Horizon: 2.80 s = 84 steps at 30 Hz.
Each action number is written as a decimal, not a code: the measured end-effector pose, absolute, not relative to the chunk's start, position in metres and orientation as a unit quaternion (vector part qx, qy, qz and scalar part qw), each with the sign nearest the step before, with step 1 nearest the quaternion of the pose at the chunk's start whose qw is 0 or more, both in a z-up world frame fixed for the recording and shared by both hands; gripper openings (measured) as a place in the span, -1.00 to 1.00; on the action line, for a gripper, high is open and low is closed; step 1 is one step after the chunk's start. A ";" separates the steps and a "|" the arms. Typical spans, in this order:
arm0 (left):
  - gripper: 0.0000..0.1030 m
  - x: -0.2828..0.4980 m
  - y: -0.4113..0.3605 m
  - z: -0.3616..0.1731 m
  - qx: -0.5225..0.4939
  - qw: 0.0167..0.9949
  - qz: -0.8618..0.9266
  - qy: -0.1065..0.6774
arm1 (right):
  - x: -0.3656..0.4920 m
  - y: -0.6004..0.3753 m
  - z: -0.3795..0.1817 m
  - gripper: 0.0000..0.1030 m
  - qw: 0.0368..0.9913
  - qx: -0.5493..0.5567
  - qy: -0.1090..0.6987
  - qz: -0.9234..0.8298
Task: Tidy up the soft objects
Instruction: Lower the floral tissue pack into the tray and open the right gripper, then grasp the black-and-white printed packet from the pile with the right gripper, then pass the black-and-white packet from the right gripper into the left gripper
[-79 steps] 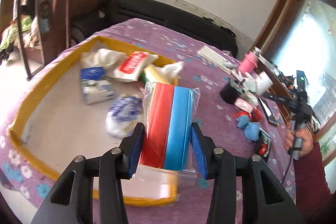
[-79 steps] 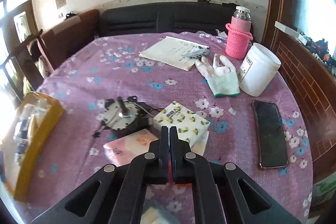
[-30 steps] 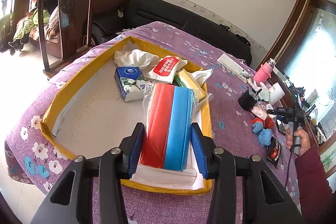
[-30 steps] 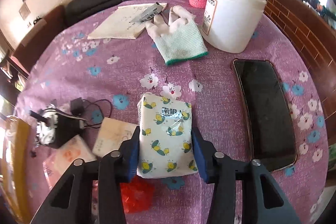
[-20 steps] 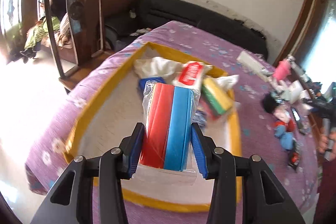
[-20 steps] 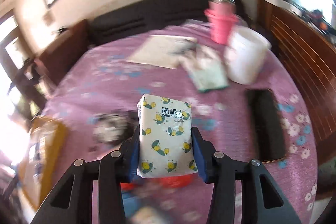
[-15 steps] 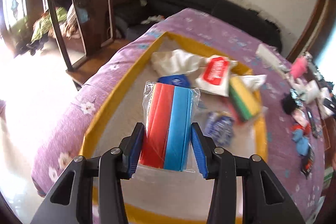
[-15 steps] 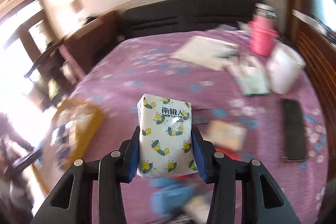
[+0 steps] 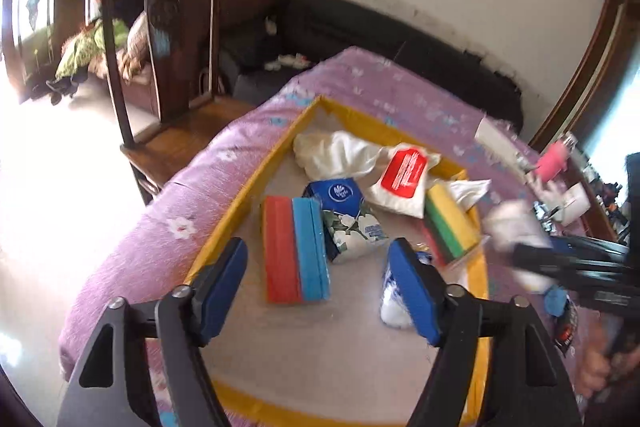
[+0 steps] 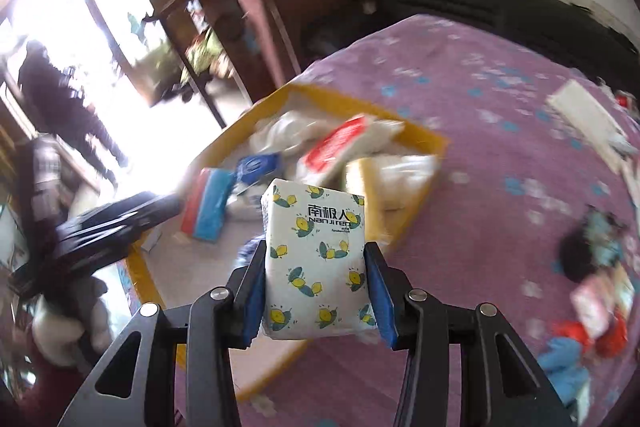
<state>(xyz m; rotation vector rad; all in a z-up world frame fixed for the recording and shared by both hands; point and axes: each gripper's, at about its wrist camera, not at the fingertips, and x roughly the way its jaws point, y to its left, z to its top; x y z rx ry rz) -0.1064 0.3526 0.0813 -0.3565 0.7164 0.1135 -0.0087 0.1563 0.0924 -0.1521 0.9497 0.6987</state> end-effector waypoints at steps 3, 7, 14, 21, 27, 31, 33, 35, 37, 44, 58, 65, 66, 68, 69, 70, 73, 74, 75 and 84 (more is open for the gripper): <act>0.51 -0.133 0.358 0.089 -0.174 0.929 0.059 0.321 | -0.001 0.191 0.074 -0.04 0.814 -0.089 0.467 0.334; 0.51 -0.155 0.369 0.092 -0.179 0.932 0.069 0.306 | 0.018 0.222 0.052 -0.01 0.812 -0.112 0.481 0.312; 0.52 -0.174 0.383 0.090 -0.198 0.931 0.081 0.296 | 0.021 0.230 0.056 0.23 0.821 -0.102 0.470 0.306; 0.52 -0.185 0.366 0.095 -0.195 0.935 0.074 0.287 | -0.010 0.176 0.104 0.46 0.863 -0.092 0.400 0.294; 0.63 -0.185 0.330 0.106 -0.162 0.944 0.052 0.282 | -0.023 0.087 0.125 0.50 0.890 -0.041 0.375 0.256; 0.63 -0.177 0.298 0.110 -0.139 0.946 0.027 0.290 | -0.029 0.015 0.126 0.51 0.907 -0.008 0.365 0.210; 0.64 -0.173 0.282 0.111 -0.128 0.947 0.013 0.295 | -0.034 -0.020 0.124 0.53 0.914 0.007 0.361 0.184; 0.64 -0.168 0.264 0.111 -0.120 0.946 -0.002 0.302 | -0.037 -0.056 0.122 0.54 0.919 0.024 0.361 0.159; 0.65 -0.163 0.246 0.110 -0.110 0.944 -0.018 0.311 | -0.040 -0.088 0.118 0.54 0.922 0.042 0.360 0.136; 0.69 -0.145 0.179 0.093 -0.062 0.931 -0.074 0.351 | -0.051 -0.176 0.090 0.55 0.920 0.098 0.373 0.070; 0.68 -0.117 0.082 0.053 -0.001 0.893 -0.149 0.425 | -0.034 -0.184 0.036 0.55 0.872 0.155 0.449 0.114; 0.68 -0.112 0.100 0.055 -0.018 0.897 -0.133 0.421 | -0.057 -0.137 0.035 0.58 0.855 0.147 0.464 0.182; 0.68 -0.112 0.104 0.056 -0.022 0.898 -0.130 0.420 | -0.059 -0.125 0.040 0.58 0.850 0.151 0.454 0.217; 0.68 -0.114 0.110 0.056 -0.028 0.899 -0.126 0.419 | -0.064 -0.102 0.048 0.58 0.831 0.160 0.439 0.301; 0.68 -0.115 0.114 0.056 -0.032 0.899 -0.125 0.418 | -0.065 -0.094 0.052 0.58 0.821 0.161 0.436 0.331; 0.68 -0.116 0.116 0.056 -0.034 0.899 -0.125 0.418 | -0.067 -0.088 0.056 0.58 0.821 0.157 0.428 0.344; 0.68 -0.118 0.118 0.055 -0.036 0.897 -0.132 0.420 | -0.069 -0.087 0.068 0.58 0.855 0.127 0.396 0.311; 0.68 -0.118 0.117 0.054 -0.034 0.896 -0.135 0.421 | -0.068 -0.089 0.069 0.58 0.866 0.118 0.390 0.291; 0.68 -0.118 0.115 0.052 -0.031 0.895 -0.139 0.423 | -0.067 -0.095 0.069 0.58 0.878 0.108 0.384 0.264; 0.68 -0.094 0.088 0.029 -0.040 0.874 -0.161 0.457 | -0.042 -0.158 0.042 0.58 0.906 0.141 0.373 0.146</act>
